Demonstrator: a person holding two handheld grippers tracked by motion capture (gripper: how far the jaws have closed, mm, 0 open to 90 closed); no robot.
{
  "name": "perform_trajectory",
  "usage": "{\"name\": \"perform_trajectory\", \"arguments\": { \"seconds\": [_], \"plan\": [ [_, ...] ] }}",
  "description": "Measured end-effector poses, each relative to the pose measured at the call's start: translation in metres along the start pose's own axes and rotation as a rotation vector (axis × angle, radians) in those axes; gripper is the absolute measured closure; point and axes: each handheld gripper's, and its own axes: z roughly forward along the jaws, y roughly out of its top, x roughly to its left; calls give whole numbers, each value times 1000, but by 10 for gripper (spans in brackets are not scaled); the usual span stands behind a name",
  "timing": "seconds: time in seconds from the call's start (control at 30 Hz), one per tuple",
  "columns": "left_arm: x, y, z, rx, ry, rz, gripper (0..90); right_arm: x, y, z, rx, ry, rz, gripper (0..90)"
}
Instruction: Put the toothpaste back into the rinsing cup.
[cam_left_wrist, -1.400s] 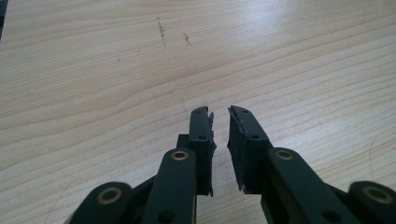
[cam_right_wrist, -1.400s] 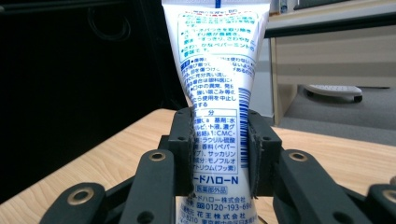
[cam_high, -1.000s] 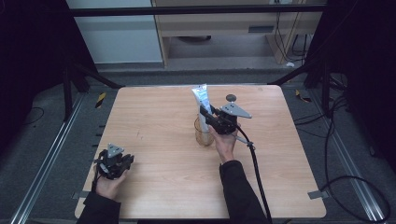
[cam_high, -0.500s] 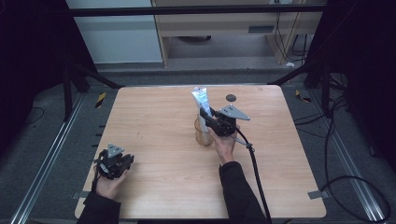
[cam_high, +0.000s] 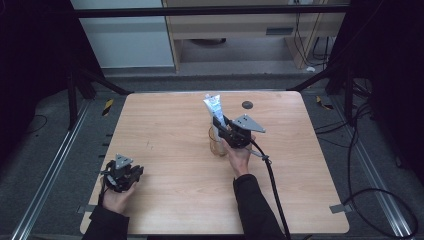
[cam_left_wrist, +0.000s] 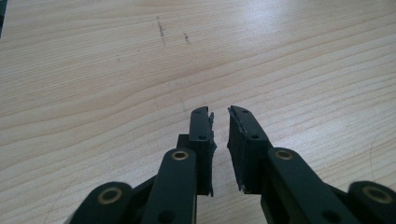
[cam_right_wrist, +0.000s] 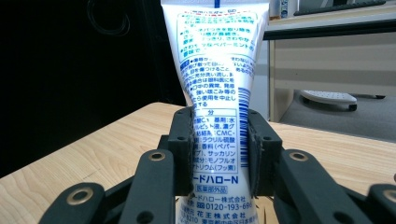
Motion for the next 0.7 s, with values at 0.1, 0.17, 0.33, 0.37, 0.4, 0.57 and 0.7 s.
{"name": "perform_trajectory", "arguments": {
  "seconds": [0.1,0.17,0.33,0.37,0.4,0.57,0.7],
  "plan": [
    [0,0,0,0,0,-1,784,1,0,0,3,-3,-9,677],
    [0,0,0,0,0,0,784,1,0,0,3,-4,-11,676],
    [0,0,0,1,0,2,785,1,0,-1,4,-8,-12,673],
    [0,0,0,1,0,2,784,1,0,-1,4,-9,-15,673],
    [0,0,0,-1,0,0,784,1,0,-1,3,-10,-22,672],
    [0,0,0,-1,0,1,785,0,-2,-1,-7,-11,-25,670],
    [-1,0,0,0,0,3,785,0,-4,-1,-22,-11,-32,673]
  ]
}}
